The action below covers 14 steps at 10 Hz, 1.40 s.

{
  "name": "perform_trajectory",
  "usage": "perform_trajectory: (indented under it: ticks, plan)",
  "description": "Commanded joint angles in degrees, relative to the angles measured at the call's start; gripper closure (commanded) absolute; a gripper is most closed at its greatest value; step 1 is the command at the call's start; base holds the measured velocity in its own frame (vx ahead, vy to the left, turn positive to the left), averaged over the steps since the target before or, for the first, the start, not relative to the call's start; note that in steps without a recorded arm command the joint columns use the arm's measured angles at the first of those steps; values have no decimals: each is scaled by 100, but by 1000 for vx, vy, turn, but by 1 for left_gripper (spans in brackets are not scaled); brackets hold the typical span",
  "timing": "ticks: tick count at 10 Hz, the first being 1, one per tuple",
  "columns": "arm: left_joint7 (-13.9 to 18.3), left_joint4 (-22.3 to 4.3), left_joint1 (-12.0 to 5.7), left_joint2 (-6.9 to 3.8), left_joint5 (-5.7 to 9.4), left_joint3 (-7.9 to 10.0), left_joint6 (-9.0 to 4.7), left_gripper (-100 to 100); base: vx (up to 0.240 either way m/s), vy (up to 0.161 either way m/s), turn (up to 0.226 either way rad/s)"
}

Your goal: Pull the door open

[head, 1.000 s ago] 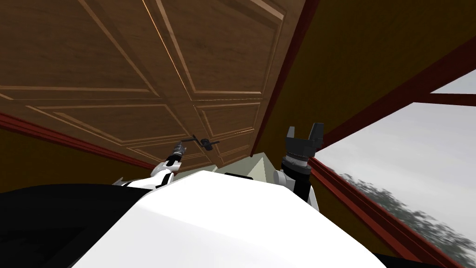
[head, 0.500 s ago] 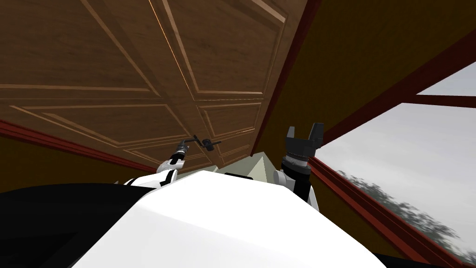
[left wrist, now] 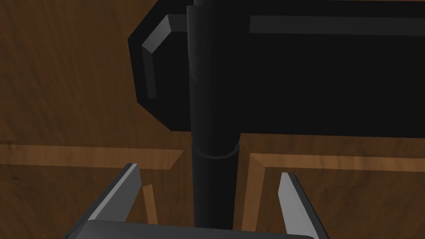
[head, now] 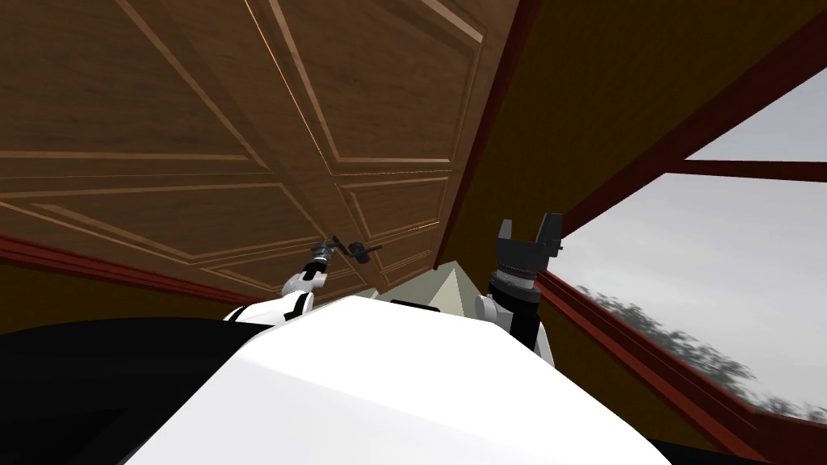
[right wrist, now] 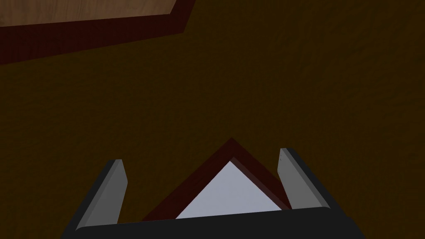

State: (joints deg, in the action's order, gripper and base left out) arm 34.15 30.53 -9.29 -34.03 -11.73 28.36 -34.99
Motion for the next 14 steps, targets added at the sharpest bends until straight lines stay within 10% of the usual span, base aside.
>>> perform_trajectory:
  ticks: [1,2,3,14]
  plan:
    - [-79,-120,-162,77,25,-20,-128,-100,-48,64,-192]
    - [-59,-136,-137,49,17,-6,-88,-100,-26,25,-27]
    - [-59,-136,-137,49,17,-6,-88,100,2,-5,22]
    - [-63,-144,-126,54,13,-7,-82,100,-115,2,-8]
